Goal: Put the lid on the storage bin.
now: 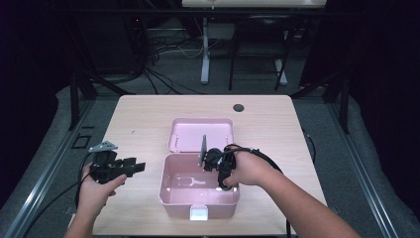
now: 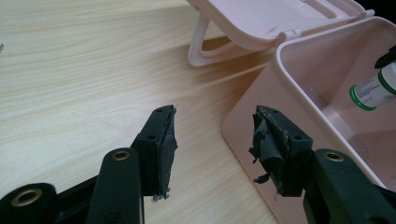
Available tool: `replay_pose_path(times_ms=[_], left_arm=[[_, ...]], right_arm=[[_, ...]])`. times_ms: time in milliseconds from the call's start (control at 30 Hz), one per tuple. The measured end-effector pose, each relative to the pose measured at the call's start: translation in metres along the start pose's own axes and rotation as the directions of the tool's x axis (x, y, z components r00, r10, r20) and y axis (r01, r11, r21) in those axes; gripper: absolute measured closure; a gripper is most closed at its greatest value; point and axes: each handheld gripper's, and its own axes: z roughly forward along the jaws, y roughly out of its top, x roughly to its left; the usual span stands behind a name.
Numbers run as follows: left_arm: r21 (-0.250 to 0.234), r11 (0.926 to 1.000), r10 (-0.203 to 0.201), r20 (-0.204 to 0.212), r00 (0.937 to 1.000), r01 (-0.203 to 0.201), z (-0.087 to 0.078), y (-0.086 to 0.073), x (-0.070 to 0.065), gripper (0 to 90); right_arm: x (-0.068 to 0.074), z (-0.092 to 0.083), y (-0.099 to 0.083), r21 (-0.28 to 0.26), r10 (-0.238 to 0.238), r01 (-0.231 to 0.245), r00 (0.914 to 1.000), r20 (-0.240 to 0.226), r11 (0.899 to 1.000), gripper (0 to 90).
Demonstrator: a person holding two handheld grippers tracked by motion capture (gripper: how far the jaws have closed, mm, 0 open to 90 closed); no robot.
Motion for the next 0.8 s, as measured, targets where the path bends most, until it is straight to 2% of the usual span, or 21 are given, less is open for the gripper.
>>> replay_pose_path(times_ms=[433,800], left_arm=[[0.001,1.0,-0.004,-0.001,1.0,0.004,0.001,0.0,0.001,49.3],[0.001,1.0,-0.006,-0.001,1.0,0.006,0.001,-0.001,0.002,49.2]], right_arm=[[0.002,0.008,0.004,0.015,-0.075,0.074,0.9969,0.026,0.997,50.0],[0.004,0.018,0.007,0.018,-0.104,0.103,0.9944,0.023,0.994,50.0]])
